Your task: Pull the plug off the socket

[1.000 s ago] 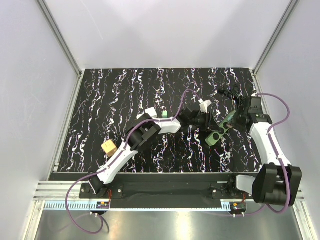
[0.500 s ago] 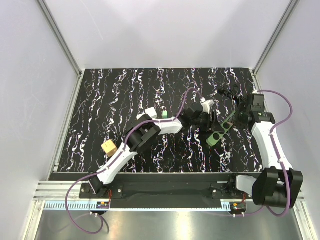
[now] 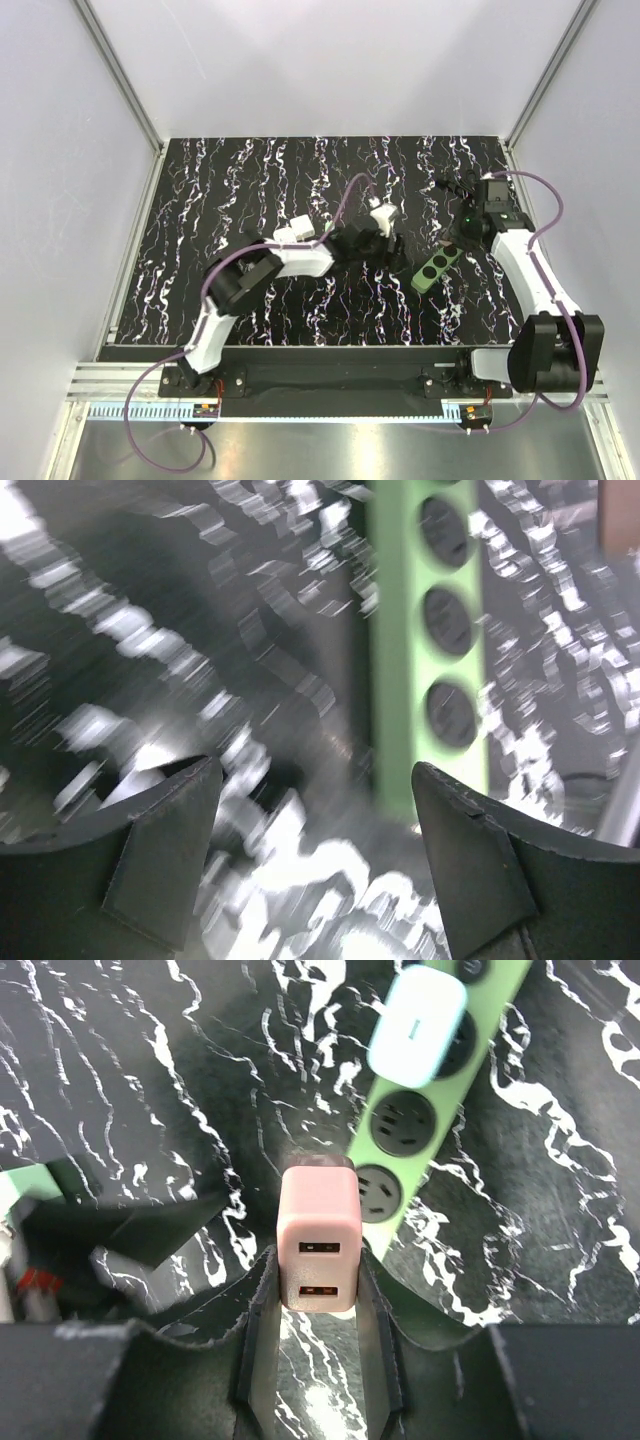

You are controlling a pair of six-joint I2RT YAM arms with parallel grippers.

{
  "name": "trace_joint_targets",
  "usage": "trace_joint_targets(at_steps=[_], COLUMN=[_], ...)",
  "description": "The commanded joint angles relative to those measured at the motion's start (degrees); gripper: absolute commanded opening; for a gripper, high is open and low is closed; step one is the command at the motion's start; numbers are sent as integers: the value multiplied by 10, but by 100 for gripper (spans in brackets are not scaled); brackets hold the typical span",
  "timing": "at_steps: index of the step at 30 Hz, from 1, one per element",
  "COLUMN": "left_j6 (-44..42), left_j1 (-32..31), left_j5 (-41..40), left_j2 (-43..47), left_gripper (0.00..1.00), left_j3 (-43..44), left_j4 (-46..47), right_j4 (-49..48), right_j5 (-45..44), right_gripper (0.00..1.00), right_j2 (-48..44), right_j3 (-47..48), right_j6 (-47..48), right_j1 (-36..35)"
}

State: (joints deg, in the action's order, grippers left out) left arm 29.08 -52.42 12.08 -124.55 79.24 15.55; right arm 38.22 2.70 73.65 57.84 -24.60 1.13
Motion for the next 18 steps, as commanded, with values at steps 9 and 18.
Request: trace_joint_targets(at_steps=[9,18], left_j6=[-111,-112], left_j1=[20,24], left_j5=[-344,-490], left_j2=[315,383], left_gripper=[82,86], left_j3=[-339,-434], left_j4=[250,310], right_j4=[-165,-207], right_j5=[189,249], right_gripper=[0,1], right_j2=[137,301], right_j3=[31,138], right_j6=[-11,7], right_j1=[-132,-259])
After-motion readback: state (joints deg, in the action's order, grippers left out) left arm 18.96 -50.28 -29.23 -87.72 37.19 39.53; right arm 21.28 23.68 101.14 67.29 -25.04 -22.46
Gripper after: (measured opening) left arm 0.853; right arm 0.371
